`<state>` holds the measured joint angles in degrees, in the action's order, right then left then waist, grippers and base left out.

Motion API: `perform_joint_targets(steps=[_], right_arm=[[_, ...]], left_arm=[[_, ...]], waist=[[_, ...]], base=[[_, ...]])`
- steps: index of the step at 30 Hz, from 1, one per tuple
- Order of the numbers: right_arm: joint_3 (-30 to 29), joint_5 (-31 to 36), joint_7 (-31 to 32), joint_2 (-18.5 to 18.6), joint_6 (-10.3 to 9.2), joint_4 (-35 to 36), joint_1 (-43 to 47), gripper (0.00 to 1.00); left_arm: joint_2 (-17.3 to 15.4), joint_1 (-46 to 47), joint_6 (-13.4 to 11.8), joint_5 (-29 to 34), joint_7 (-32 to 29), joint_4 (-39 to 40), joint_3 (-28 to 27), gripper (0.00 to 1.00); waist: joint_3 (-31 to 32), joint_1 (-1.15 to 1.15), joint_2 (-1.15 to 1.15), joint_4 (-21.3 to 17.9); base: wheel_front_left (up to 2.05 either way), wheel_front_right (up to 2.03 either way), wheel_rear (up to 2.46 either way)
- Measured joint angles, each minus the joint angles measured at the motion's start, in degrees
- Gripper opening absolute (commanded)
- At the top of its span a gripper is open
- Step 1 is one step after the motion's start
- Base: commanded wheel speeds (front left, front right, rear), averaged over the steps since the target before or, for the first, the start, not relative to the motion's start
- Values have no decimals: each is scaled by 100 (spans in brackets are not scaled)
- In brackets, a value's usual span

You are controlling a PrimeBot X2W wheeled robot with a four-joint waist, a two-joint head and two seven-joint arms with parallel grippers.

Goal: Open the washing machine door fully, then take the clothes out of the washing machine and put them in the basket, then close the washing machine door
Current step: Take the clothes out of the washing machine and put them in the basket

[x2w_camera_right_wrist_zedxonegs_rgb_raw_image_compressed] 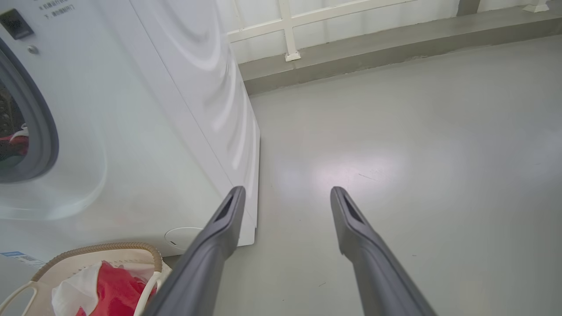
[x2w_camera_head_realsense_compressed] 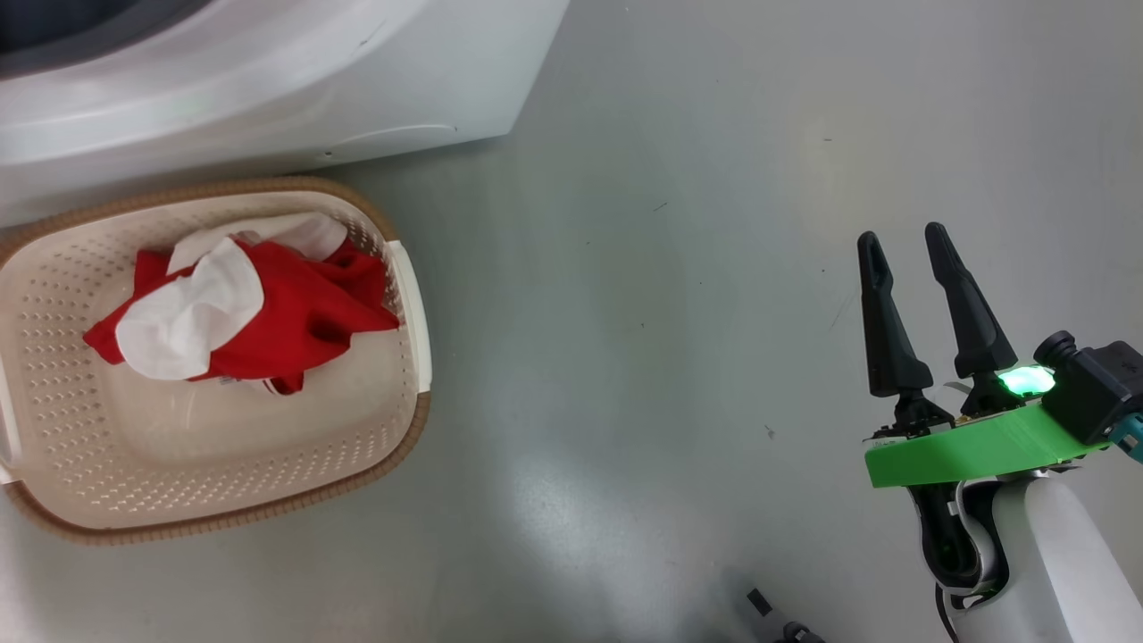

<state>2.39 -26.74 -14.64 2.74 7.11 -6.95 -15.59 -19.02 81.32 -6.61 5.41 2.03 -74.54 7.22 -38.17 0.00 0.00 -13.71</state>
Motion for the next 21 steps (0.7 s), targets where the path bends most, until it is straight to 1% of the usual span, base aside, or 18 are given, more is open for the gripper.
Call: perform_joint_targets(steps=[1,2,3,7,10,12,13,14,15,16,18,21], right_arm=[[0,0,0,-1,0,1,0,100],[0,0,0,-1,0,4,0,100],[0,0,0,-1,0,8,0,100],[-5,0,0,-1,0,10,0,100],[-24,0,0,-1,0,10,0,100],[-63,0,0,-1,0,9,1,100],[-63,0,0,-1,0,9,1,100],[-116,1,0,-3,0,7,2,100],[-144,1,0,-2,0,2,2,100],[-144,1,0,-2,0,2,2,100],[-170,9,0,-2,0,-9,5,100],[-181,11,0,-3,0,-12,10,100]], left_arm=[[0,0,-1,-4,-1,-2,8,24],[0,0,-5,-4,-1,-3,15,5],[0,0,-11,-4,0,-4,25,0],[9,0,-44,-35,45,-11,54,0],[52,0,-43,-131,242,-14,59,0],[142,-1,-43,-250,469,-10,23,0],[142,-1,-43,-250,469,-10,23,0],[261,-13,-40,-339,730,9,-5,0],[323,-20,-34,-403,854,24,-44,0],[323,-20,-34,-403,854,24,-44,0],[449,-121,13,-671,1120,132,-209,0],[509,-289,23,-810,1204,279,-335,0]], waist=[[1,0,0,2],[3,0,0,5],[6,0,0,8],[21,0,0,27],[41,0,0,54],[66,0,0,86],[66,0,0,86],[110,0,0,125],[136,0,0,146],[136,0,0,146],[232,0,0,214],[307,0,0,263]], base=[[0,0,0],[0,0,0],[0,0,0],[0,0,0],[0,0,0],[0,0,0],[0,0,0],[0,0,0],[0,0,0],[0,0,0],[0,0,0],[0,0,0]])
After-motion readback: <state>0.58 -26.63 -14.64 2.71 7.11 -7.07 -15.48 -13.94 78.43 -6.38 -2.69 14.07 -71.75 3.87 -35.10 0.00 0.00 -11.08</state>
